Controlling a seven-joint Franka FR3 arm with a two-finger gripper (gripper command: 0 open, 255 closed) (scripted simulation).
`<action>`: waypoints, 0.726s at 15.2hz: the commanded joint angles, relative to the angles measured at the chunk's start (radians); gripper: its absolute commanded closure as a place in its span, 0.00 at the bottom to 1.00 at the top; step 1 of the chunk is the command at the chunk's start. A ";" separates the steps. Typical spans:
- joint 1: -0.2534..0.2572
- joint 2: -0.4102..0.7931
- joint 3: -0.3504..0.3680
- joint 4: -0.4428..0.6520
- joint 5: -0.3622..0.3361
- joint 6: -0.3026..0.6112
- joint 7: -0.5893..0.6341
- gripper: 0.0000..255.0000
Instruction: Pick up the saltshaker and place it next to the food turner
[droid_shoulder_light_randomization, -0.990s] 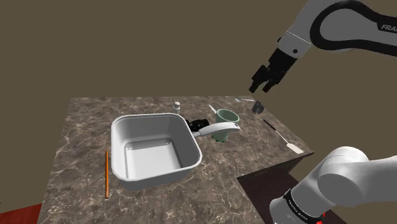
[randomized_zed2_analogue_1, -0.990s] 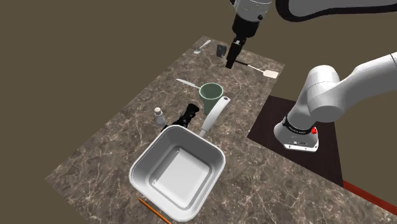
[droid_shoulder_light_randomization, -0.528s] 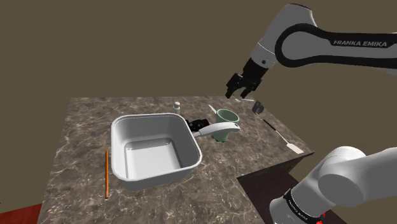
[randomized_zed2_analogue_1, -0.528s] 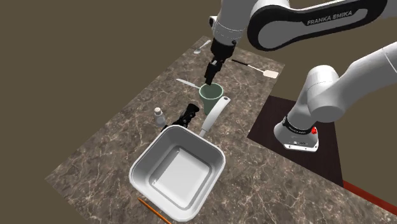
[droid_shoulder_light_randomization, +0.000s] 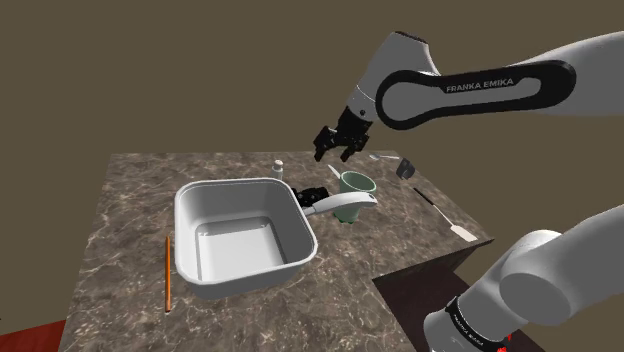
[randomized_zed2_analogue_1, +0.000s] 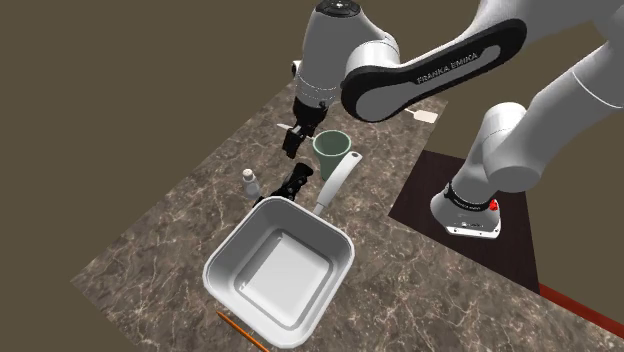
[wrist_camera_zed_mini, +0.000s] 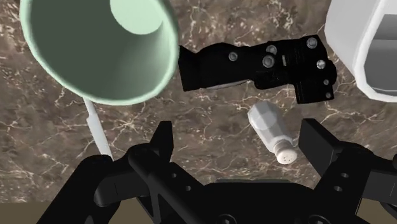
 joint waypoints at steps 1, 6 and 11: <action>-0.005 0.070 0.022 0.026 -0.022 0.055 0.042 0.00; -0.010 0.264 0.067 0.128 -0.121 0.162 0.173 0.00; 0.018 0.462 0.069 0.267 -0.253 0.226 0.316 0.00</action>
